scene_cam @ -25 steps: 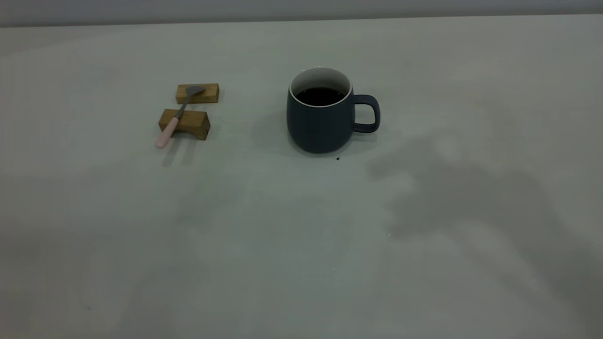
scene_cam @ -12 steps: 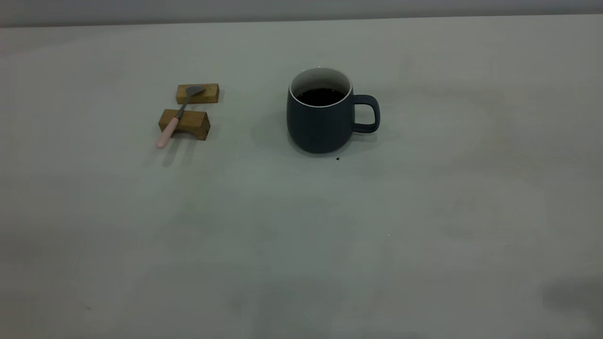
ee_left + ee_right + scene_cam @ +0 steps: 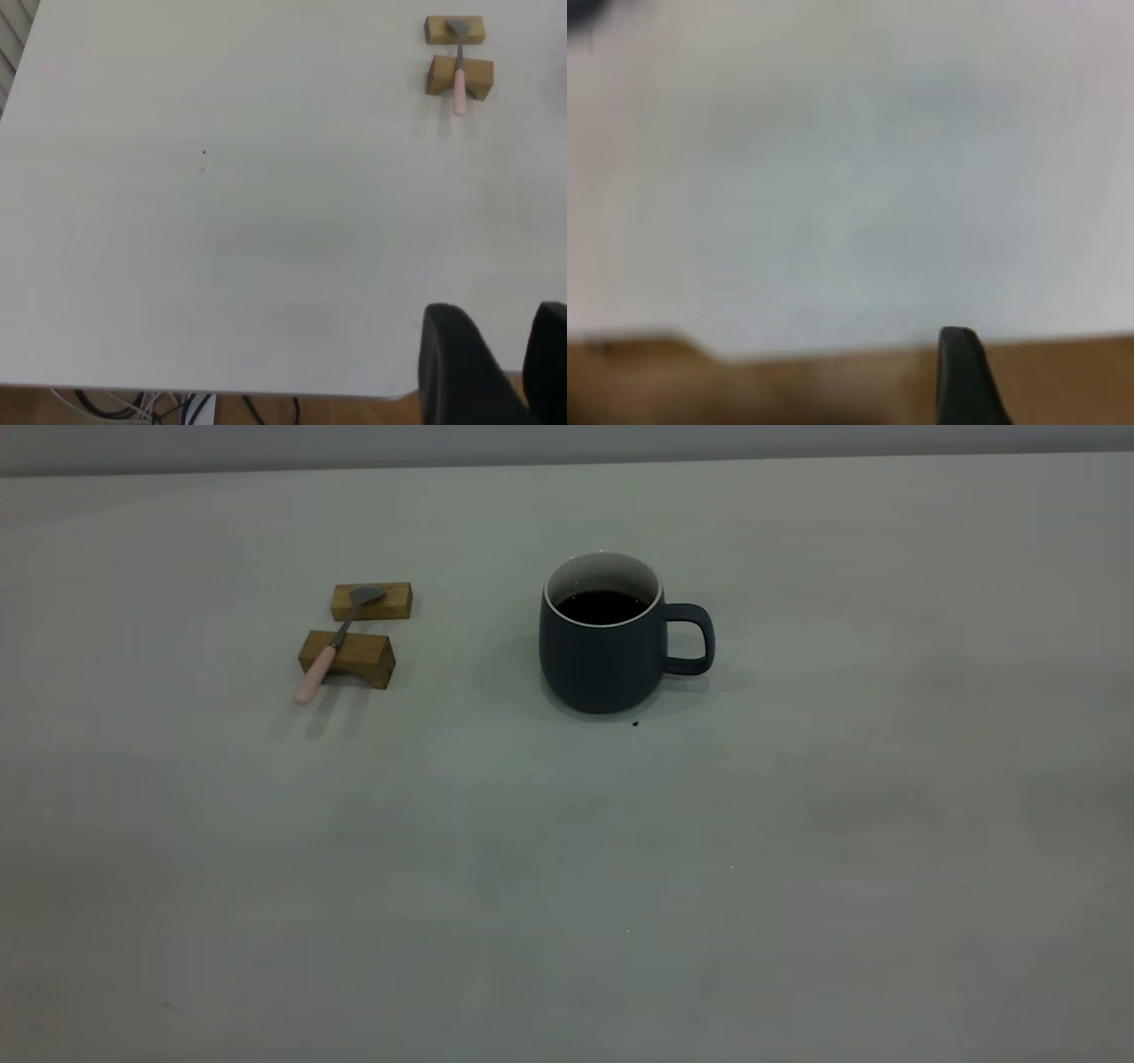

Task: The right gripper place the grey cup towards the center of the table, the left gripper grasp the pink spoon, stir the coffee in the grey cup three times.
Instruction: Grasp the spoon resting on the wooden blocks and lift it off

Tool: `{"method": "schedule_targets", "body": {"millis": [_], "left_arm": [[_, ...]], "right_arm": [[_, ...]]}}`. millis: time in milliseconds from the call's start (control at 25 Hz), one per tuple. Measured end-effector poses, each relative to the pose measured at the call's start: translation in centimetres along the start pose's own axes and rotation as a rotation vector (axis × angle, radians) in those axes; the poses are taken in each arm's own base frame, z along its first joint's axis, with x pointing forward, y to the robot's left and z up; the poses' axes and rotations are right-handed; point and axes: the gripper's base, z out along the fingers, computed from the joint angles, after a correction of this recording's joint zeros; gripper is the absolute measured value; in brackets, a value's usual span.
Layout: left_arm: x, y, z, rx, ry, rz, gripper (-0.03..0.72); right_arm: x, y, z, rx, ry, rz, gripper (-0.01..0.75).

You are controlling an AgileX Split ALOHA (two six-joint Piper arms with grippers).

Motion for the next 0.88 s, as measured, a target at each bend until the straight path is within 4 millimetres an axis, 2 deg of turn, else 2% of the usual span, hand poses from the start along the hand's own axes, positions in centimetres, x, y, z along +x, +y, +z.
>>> {"method": "schedule_targets", "body": {"millis": [280,880], "left_arm": [[0.0,0.0,0.0,0.0,0.0,0.001,0.26],[0.0,0.0,0.0,0.0,0.0,0.001,0.26]], "right_arm": [[2.7,-0.4,-2.9,-0.026,-0.265,0.026,0.491],[2.7,-0.5,-3.0,-0.022,-0.268,0.023,0.491]]}}
